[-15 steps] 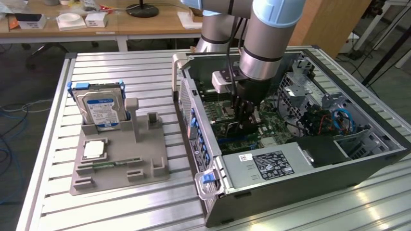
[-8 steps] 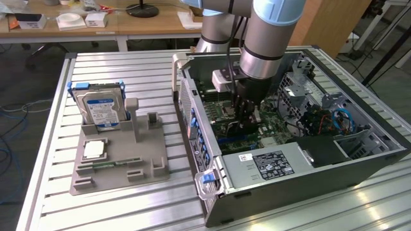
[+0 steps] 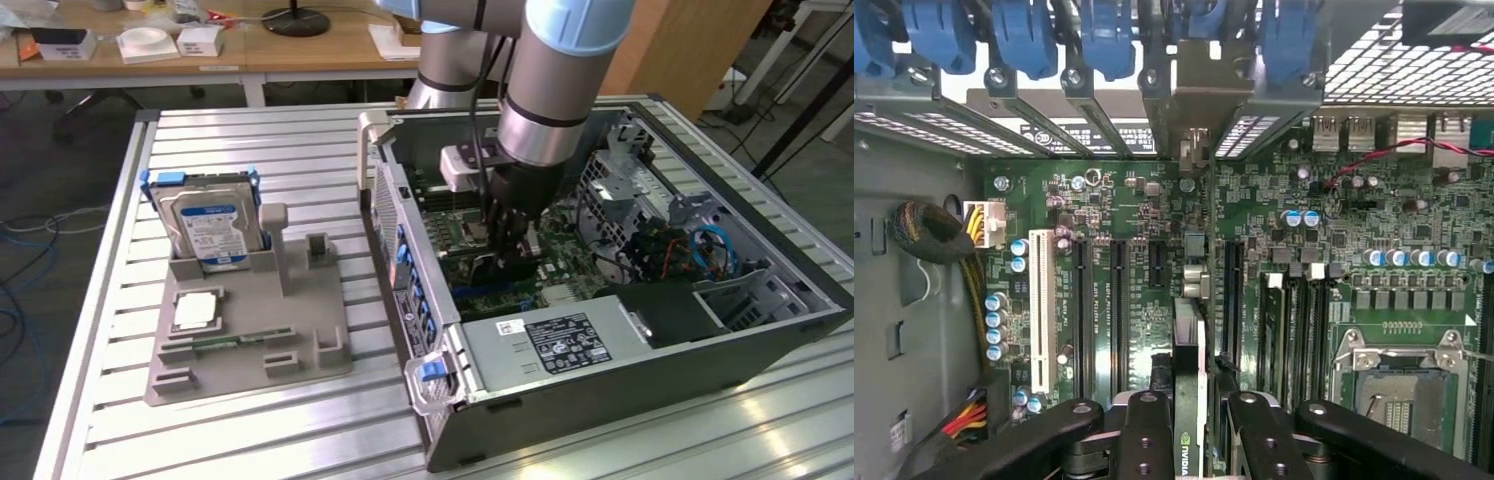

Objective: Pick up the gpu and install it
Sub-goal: 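Insert the gpu into the slot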

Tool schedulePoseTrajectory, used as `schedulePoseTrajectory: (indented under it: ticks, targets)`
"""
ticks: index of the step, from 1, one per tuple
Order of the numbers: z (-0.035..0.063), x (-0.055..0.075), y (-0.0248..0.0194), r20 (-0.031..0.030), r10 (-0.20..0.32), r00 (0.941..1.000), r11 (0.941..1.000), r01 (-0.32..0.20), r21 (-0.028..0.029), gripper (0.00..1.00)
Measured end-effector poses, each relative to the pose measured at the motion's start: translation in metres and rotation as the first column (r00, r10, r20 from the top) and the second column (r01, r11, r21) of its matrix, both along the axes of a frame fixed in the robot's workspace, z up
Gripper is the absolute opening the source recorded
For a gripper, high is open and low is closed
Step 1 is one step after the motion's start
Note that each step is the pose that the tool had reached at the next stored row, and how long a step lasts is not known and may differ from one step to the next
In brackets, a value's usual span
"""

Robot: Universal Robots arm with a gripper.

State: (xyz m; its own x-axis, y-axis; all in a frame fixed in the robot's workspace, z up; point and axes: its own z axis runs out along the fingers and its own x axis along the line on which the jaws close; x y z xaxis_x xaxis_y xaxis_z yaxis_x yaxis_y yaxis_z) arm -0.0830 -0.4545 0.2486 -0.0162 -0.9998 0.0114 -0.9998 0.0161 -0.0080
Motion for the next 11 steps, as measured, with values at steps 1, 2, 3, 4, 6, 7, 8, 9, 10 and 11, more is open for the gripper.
schedulePoseTrajectory:
  ticks: [1, 2, 3, 4, 6, 7, 8, 9, 10, 11]
  targets:
    - [-0.0011, -0.0001, 0.0000, 0.0000, 0.000, 1.0000, 1.0000, 0.000, -0.0027, 0.26]
    - [-0.0021, -0.0001, 0.0001, 0.0000, 0.000, 1.0000, 1.0000, 0.000, -0.0051, 0.26]
    - [-0.0028, 0.0000, 0.0001, 0.0000, 0.000, 1.0000, 1.0000, 0.000, -0.0069, 0.26]
    - [-0.0033, 0.0000, 0.0001, -0.0001, 0.000, 1.0000, 1.0000, 0.000, -0.0085, 0.26]
    - [-0.0035, -0.0001, 0.0000, -0.0001, 0.000, 1.0000, 1.0000, 0.000, -0.0094, 0.26]
    - [-0.0035, -0.0001, 0.0000, 0.0000, 0.000, 1.0000, 1.0000, 0.000, -0.0095, 0.26]
    - [-0.0035, -0.0001, 0.0000, 0.0000, 0.000, 1.0000, 1.0000, 0.000, -0.0095, 0.26]
    - [-0.0035, -0.0001, 0.0000, -0.0001, 0.000, 1.0000, 1.0000, 0.000, -0.0095, 0.26]
    - [-0.0035, -0.0001, 0.0000, -0.0001, 0.000, 1.0000, 1.0000, 0.000, -0.0095, 0.26]
    - [-0.0035, -0.0001, 0.0000, 0.0000, 0.000, 1.0000, 1.0000, 0.000, -0.0095, 0.26]
